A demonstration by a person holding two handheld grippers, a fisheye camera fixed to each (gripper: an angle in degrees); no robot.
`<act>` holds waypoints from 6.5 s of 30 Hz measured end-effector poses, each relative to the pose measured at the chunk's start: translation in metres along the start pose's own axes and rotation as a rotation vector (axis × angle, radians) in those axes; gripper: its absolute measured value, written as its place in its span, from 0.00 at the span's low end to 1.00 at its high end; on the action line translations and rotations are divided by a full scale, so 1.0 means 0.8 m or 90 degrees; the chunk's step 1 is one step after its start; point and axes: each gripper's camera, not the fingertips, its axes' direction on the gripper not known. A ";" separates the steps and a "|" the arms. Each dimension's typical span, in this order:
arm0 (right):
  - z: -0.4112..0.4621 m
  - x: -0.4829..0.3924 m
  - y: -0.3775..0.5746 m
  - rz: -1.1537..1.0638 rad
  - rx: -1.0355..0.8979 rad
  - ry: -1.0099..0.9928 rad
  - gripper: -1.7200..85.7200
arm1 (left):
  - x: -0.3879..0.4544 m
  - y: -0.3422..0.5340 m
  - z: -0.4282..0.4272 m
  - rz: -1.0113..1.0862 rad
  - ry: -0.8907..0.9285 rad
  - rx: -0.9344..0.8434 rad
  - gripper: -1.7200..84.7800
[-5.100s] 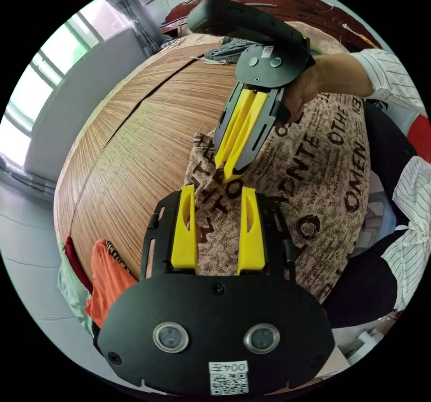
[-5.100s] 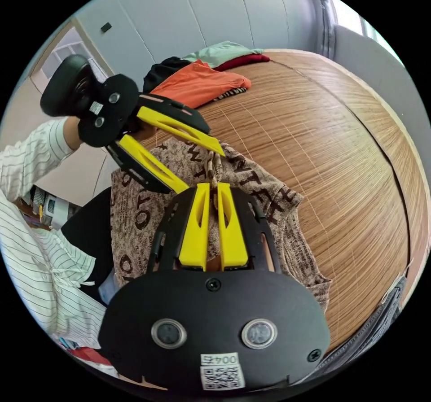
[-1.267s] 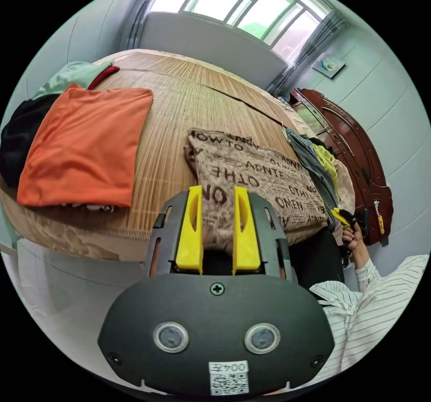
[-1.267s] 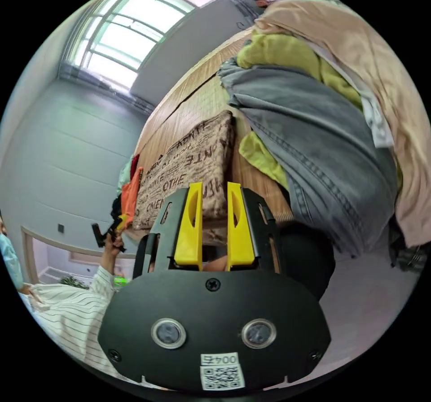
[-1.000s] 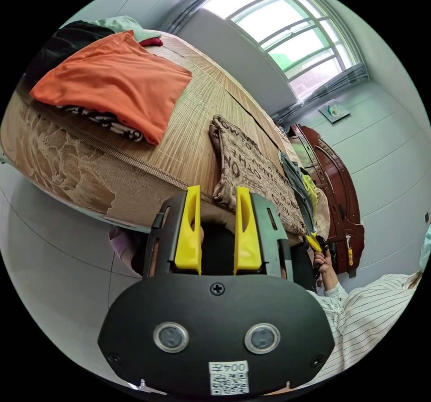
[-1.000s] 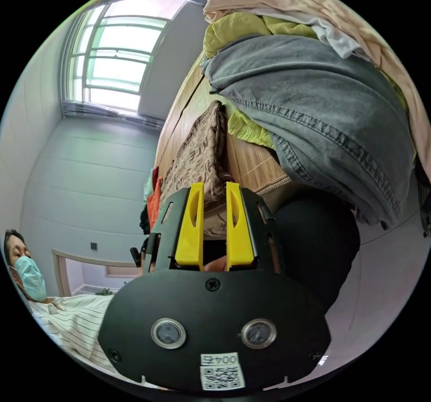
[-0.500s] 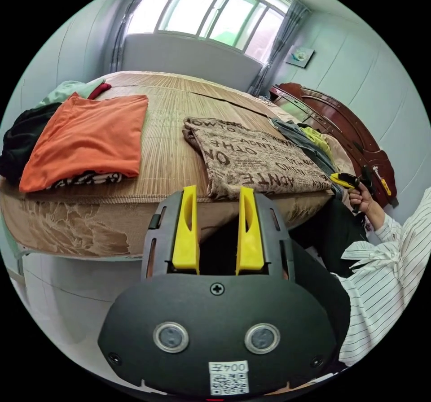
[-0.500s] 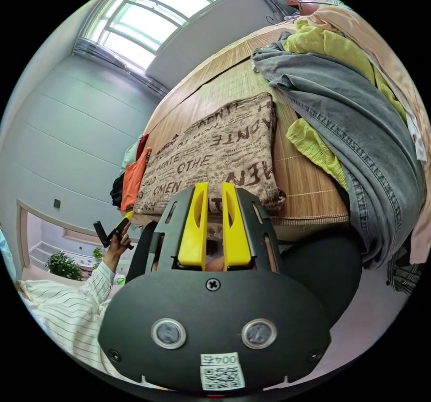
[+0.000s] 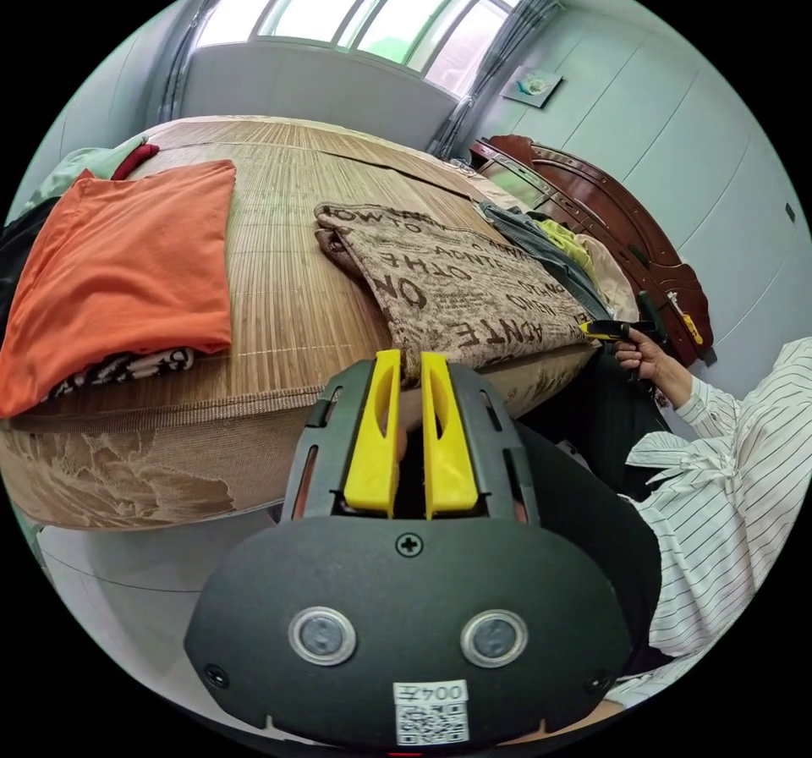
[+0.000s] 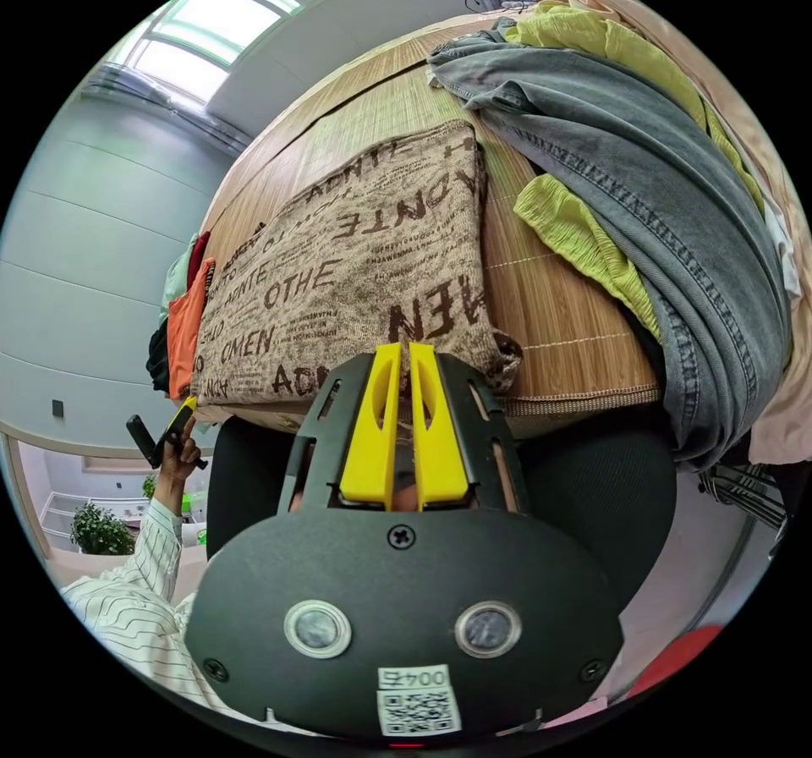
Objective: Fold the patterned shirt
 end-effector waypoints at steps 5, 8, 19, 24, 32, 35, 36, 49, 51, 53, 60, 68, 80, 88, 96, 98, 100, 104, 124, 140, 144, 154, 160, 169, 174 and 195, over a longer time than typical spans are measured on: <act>0.003 -0.014 -0.012 -0.001 -0.012 0.013 0.03 | 0.021 -0.009 0.013 0.009 -0.046 -0.039 0.04; 0.004 -0.031 -0.018 -0.026 -0.012 0.045 0.03 | 0.035 -0.016 0.018 0.005 -0.047 -0.049 0.04; 0.030 -0.122 -0.009 -0.263 0.019 0.309 0.03 | 0.207 -0.099 0.000 0.019 -0.013 0.060 0.03; 0.023 -0.106 -0.018 -0.270 0.030 0.268 0.02 | 0.336 -0.168 0.128 0.111 -0.052 -0.020 0.02; -0.093 0.047 -0.019 -0.200 0.116 -0.018 0.10 | 0.484 -0.229 0.292 0.217 -0.057 -0.114 0.02; -0.095 0.062 -0.026 -0.299 0.065 0.007 0.13 | 0.490 -0.226 0.341 0.207 -0.077 -0.164 0.02; -0.093 0.063 -0.028 -0.317 0.055 0.007 0.13 | 0.495 -0.222 0.352 0.211 -0.080 -0.162 0.02; -0.048 0.070 -0.112 -0.545 -0.049 -0.020 0.15 | 0.537 -0.256 0.418 0.176 -0.088 -0.194 0.02; -0.039 0.072 -0.125 -0.552 -0.070 -0.037 0.14 | 0.539 -0.259 0.424 0.171 -0.086 -0.194 0.02; -0.027 0.074 -0.140 -0.563 -0.113 -0.055 0.12 | 0.542 -0.262 0.430 0.169 -0.085 -0.194 0.02; -0.043 0.103 -0.158 -0.584 -0.157 -0.051 0.04 | 0.545 -0.272 0.448 0.156 -0.071 -0.189 0.02; -0.074 0.118 -0.159 -0.541 -0.103 -0.055 0.14 | 0.539 -0.280 0.463 0.138 -0.054 -0.180 0.02; -0.046 0.073 -0.154 -0.657 -0.118 0.050 0.06 | 0.527 -0.287 0.477 0.124 -0.041 -0.175 0.03; -0.070 0.102 -0.147 -0.528 -0.127 0.044 0.07 | 0.518 -0.290 0.483 0.133 -0.039 -0.174 0.03; -0.112 0.082 -0.144 -0.362 0.060 -0.071 0.03 | 0.504 -0.289 0.483 0.125 -0.029 -0.166 0.03; -0.071 0.061 -0.141 -0.398 -0.008 0.072 0.05 | 0.502 -0.290 0.484 0.128 -0.029 -0.168 0.03; -0.053 0.057 -0.137 -0.405 -0.043 0.145 0.08 | 0.498 -0.290 0.483 0.131 -0.029 -0.168 0.03; -0.103 0.047 -0.138 -0.350 0.041 0.110 0.05 | 0.490 -0.288 0.481 0.123 -0.022 -0.157 0.03; -0.075 0.022 -0.197 -0.100 0.046 0.008 0.09 | 0.463 -0.285 0.467 0.126 -0.020 -0.146 0.02; -0.040 -0.063 -0.165 -0.116 0.093 0.184 0.09 | 0.453 -0.283 0.445 0.119 -0.018 -0.135 0.03; -0.026 -0.106 -0.123 -0.139 0.098 0.073 0.10 | 0.456 -0.281 0.437 0.105 -0.028 -0.124 0.03; 0.033 -0.125 -0.085 -0.142 0.078 0.082 0.12 | 0.457 -0.284 0.410 0.086 0.013 -0.111 0.02; 0.057 -0.111 -0.057 -0.101 0.113 0.072 0.09 | 0.450 -0.301 0.339 0.062 -0.095 0.032 0.02; 0.097 -0.106 -0.035 -0.143 0.126 0.149 0.05 | 0.328 -0.282 0.320 -0.125 -0.141 0.023 0.02; 0.085 -0.078 -0.036 -0.095 0.118 0.058 0.09 | 0.369 -0.294 0.312 -0.116 -0.165 0.013 0.03; 0.086 0.150 0.052 0.328 0.064 -0.316 0.15 | 0.908 -0.271 0.424 0.359 0.028 -0.077 0.13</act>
